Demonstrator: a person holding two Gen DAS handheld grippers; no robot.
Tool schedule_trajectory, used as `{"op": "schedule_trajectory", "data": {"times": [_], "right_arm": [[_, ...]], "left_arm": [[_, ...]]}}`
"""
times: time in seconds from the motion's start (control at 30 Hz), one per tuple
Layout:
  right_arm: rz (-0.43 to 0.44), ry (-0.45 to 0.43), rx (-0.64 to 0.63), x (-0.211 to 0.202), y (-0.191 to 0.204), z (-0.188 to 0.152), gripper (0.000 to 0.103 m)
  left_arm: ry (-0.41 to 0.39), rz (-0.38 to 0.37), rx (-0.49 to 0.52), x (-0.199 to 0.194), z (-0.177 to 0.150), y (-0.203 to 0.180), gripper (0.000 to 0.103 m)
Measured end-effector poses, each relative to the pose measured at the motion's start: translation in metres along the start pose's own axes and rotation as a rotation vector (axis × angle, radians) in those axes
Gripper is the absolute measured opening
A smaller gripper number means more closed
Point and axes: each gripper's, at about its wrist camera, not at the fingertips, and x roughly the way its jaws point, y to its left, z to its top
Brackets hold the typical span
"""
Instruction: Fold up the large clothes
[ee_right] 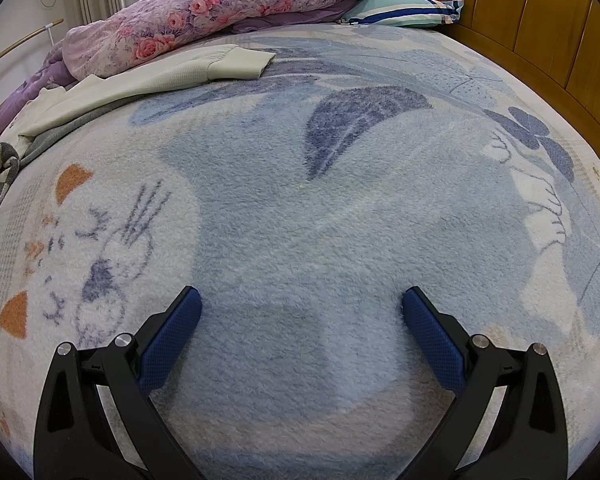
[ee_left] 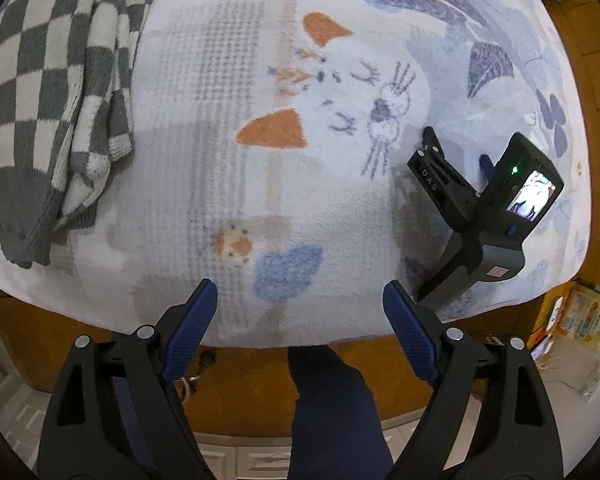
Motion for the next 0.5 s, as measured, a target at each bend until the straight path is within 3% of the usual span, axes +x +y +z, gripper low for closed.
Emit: {"op": "schedule_trajectory", "data": {"times": [0.1, 0.27, 0.5], "right_arm": [[0.000, 0.000, 0.000, 0.000, 0.000, 0.000, 0.097], [0.001, 0.000, -0.001, 0.000, 0.000, 0.000, 0.097], [0.002, 0.000, -0.001, 0.000, -0.001, 0.000, 0.097]], "left_arm": [[-0.013, -0.040, -0.042, -0.006, -0.001, 0.019, 0.086], [-0.041, -0.097, -0.133, -0.019, -0.001, 0.084, 0.087], [-0.100, -0.137, -0.324, -0.048, -0.005, 0.235, 0.087]]}}
